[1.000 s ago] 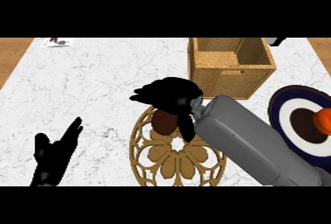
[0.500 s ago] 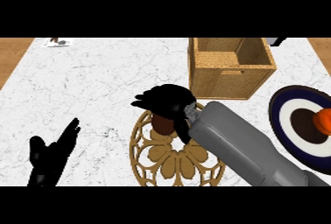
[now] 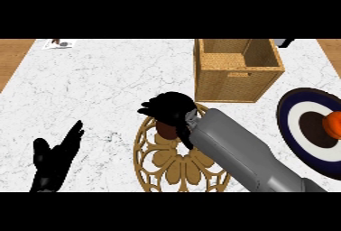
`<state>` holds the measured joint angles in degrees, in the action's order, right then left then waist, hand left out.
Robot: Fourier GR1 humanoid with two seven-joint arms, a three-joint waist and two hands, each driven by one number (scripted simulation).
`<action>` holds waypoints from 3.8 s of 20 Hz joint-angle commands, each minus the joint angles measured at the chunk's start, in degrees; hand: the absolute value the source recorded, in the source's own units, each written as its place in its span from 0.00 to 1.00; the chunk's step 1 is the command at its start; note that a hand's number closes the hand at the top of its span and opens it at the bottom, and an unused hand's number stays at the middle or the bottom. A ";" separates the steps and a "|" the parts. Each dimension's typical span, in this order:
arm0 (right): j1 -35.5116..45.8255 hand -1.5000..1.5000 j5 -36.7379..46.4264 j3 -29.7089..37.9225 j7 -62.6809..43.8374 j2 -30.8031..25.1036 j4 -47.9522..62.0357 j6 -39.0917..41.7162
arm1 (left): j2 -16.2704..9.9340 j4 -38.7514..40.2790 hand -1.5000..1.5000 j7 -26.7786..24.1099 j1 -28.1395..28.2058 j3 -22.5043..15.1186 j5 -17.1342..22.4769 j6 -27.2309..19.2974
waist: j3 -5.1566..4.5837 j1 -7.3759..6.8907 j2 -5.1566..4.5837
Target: Pick the cupcake from the placemat and place it in the basket
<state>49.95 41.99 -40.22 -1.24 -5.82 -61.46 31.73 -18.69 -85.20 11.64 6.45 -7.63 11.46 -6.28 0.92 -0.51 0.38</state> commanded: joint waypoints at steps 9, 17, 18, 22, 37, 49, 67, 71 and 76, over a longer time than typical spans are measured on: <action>0.21 0.00 4.50 2.70 3.77 2.69 6.91 -3.40 | 4.09 5.50 0.50 0.88 0.56 -1.77 -2.45 -0.76 | -0.94 -0.19 -0.70; -2.17 1.00 12.07 -2.44 12.38 -0.67 4.73 -11.29 | 1.35 5.45 0.50 2.69 0.24 1.03 -2.03 1.13 | -0.92 0.42 -0.51; 0.08 1.00 12.76 -2.12 10.86 3.69 8.87 -12.00 | 2.46 4.74 0.50 4.60 -1.23 0.74 -1.57 0.45 | -0.92 -0.10 -0.66; -1.54 1.00 11.99 0.91 2.70 5.61 8.66 -11.86 | 1.22 3.35 0.50 3.77 1.72 0.94 -1.62 2.00 | -0.94 -0.13 -0.52; -8.20 1.00 -2.93 4.73 -49.45 5.81 -13.98 -42.77 | 1.76 3.30 0.50 3.78 0.81 0.28 -2.37 2.07 | -0.63 -2.39 -0.20; 10.65 1.00 7.08 7.42 -74.16 5.80 -23.89 -54.31 | 2.76 3.49 0.50 3.45 3.01 0.35 -2.85 1.60 | -1.04 -0.03 0.31; 23.01 1.00 6.47 32.58 -64.63 0.51 -12.08 -41.89 | 2.55 6.07 0.50 2.07 0.24 3.36 -2.35 3.17 | -0.99 0.63 -0.53; 22.90 1.00 6.47 34.49 -60.13 -0.40 -5.99 -43.28 | 3.87 6.48 0.50 1.48 -0.31 2.61 -3.30 2.65 | -1.00 0.21 -0.72; 20.15 1.00 4.24 37.43 -52.74 -0.14 -2.24 -47.67 | 3.26 5.34 0.50 2.19 0.67 3.59 -2.57 3.60 | -0.97 -0.35 -0.78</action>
<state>69.88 47.72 -5.50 -56.83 -5.88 -67.67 -13.64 -15.95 -85.68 12.76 6.42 -4.65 8.07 -3.64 0.73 -0.58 0.18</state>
